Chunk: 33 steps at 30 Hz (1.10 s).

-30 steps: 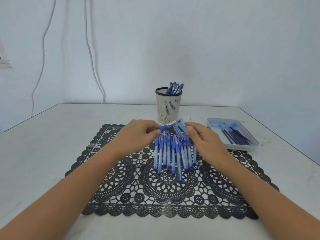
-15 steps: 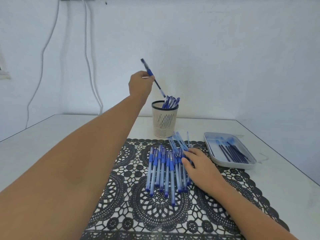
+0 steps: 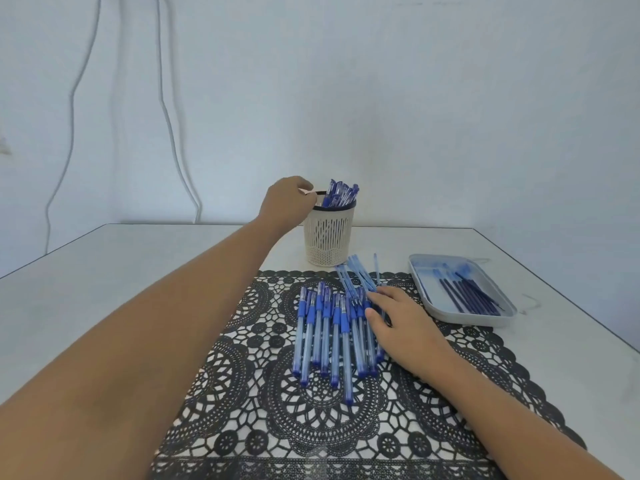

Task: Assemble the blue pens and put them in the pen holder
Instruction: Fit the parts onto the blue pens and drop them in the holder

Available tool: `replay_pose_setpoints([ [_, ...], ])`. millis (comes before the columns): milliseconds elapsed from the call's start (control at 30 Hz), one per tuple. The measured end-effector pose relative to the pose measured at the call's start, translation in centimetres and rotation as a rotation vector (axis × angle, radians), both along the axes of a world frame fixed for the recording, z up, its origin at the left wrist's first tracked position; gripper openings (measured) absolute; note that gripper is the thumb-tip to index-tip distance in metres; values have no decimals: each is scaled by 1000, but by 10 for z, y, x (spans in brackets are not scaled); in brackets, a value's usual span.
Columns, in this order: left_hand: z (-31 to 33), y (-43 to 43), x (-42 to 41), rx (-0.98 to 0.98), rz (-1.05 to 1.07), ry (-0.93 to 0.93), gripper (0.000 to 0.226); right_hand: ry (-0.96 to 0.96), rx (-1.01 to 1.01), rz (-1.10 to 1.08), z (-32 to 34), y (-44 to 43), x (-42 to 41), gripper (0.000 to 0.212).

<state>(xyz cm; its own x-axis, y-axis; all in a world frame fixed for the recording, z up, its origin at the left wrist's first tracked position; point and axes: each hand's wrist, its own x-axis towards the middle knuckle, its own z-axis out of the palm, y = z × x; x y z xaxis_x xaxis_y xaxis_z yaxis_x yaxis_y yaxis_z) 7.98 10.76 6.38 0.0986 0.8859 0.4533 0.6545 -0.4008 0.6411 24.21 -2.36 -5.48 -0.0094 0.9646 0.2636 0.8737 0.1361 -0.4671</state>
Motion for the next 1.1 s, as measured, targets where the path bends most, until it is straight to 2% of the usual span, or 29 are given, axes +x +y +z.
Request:
replay_pose_setpoints([
  [100,-17,-27,-18,-13,2,51,21,-3,7,2,1,0,-1,45],
  [267,-69,-72,-42,-253,-79,272,18,15,19,8,4,-4,-3,43],
  [367,-89,-85,-45,-318,-59,363,19,43,17,13,6,-7,-4,42],
  [667,-84,-95,-44,-381,-154,498,19,34,19,8,5,-8,-4,42],
  [833,-85,-99,-47,-278,-62,481,32,41,56,8,6,-7,-3,40],
  [933,-84,-104,-57,-161,-23,396,16,20,165,29,11,-8,-5,39],
  [1000,-82,-108,-62,-117,-91,335,10,-6,249,64,15,-10,-10,38],
  [1100,-81,-113,-61,-41,-241,363,8,-99,345,158,21,-17,-20,39],
])
